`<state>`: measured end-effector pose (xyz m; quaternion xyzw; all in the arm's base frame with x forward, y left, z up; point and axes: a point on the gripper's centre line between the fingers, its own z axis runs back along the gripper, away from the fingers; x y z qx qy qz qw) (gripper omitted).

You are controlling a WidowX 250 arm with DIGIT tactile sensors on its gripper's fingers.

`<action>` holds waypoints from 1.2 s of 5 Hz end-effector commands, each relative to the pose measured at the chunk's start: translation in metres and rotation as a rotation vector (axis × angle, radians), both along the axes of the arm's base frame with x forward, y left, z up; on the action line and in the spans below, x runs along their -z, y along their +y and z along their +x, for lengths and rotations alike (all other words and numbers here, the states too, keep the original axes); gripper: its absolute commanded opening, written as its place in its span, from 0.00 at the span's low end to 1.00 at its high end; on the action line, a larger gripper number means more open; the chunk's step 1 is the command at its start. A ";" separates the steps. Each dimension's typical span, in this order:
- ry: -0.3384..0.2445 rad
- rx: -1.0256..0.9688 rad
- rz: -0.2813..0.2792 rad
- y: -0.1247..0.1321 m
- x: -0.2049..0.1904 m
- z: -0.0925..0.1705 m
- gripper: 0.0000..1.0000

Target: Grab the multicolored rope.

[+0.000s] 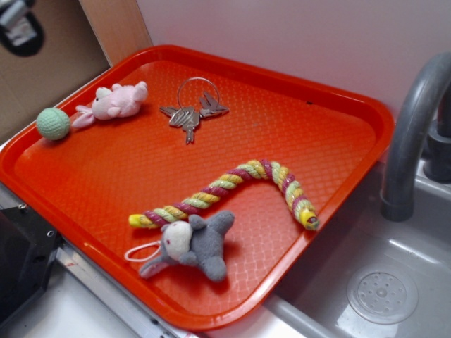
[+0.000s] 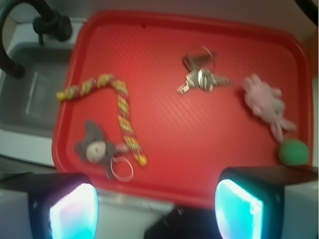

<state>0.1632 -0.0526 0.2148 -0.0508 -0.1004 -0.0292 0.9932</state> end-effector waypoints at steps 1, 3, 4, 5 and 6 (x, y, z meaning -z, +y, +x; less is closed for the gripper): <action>0.031 0.105 0.047 -0.051 0.051 0.034 1.00; 0.104 0.070 0.123 -0.069 0.098 0.053 1.00; 0.136 0.084 0.171 -0.071 0.120 0.058 1.00; 0.168 0.064 0.183 -0.065 0.138 0.059 1.00; 0.200 0.071 0.194 -0.061 0.157 0.061 1.00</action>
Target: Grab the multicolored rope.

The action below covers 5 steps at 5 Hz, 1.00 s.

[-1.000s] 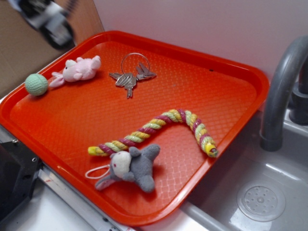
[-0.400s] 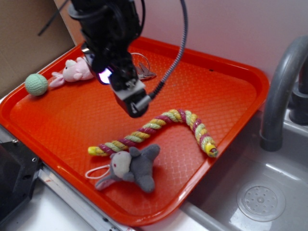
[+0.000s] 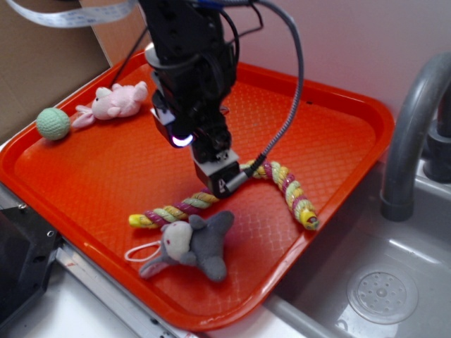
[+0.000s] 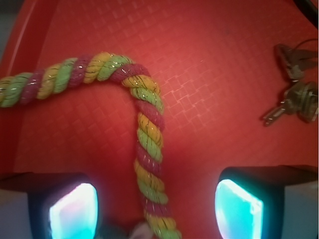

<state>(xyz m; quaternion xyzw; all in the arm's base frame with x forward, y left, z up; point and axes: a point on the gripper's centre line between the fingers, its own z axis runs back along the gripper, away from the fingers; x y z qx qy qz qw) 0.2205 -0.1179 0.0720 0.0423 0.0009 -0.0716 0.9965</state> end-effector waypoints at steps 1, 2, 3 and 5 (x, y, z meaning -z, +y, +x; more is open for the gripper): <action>0.040 0.017 0.019 0.002 0.032 0.003 1.00; 0.080 0.034 0.008 0.000 0.046 0.002 1.00; 0.108 0.080 -0.004 -0.005 0.056 -0.001 1.00; 0.113 0.090 -0.013 -0.004 0.062 -0.003 0.00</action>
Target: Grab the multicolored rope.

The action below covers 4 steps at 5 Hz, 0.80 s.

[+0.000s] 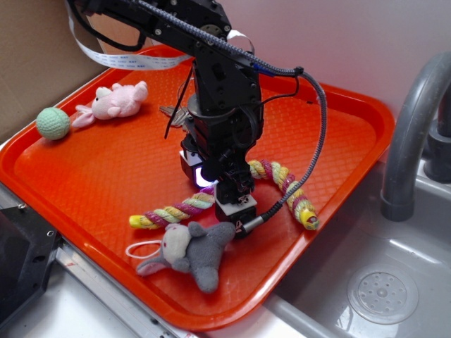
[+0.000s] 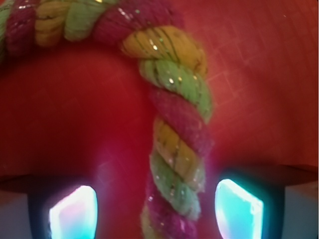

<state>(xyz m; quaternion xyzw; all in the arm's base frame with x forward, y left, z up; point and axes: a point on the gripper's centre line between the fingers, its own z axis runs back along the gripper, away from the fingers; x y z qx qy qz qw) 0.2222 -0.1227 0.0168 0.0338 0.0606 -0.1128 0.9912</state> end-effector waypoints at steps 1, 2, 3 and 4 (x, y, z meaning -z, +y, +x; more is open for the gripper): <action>-0.015 0.016 -0.008 0.002 0.006 -0.005 0.00; -0.021 0.015 -0.012 0.005 0.004 -0.006 0.00; -0.029 0.008 -0.023 0.012 -0.004 -0.003 0.00; -0.007 -0.041 0.014 0.019 -0.032 0.000 0.00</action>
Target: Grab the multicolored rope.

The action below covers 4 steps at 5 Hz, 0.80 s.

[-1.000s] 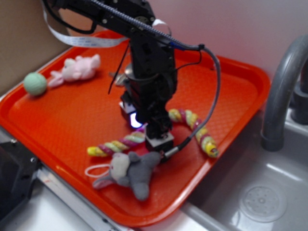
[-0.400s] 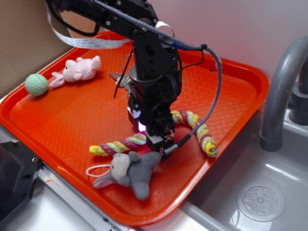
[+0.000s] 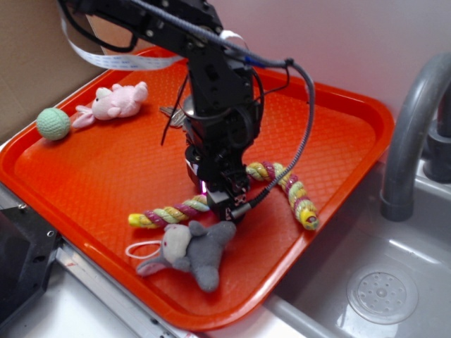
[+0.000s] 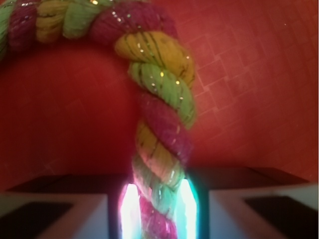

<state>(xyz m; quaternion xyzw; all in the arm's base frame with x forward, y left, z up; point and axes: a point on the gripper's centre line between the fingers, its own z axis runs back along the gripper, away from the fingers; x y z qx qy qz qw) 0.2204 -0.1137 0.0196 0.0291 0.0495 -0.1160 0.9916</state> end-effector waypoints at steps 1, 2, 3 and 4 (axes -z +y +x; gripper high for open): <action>-0.017 -0.262 0.008 0.026 -0.079 0.008 0.00; -0.055 -0.413 -0.021 0.041 -0.129 0.012 0.00; -0.131 -0.489 -0.041 0.053 -0.172 0.007 0.00; -0.194 -0.533 -0.120 0.065 -0.207 -0.005 0.00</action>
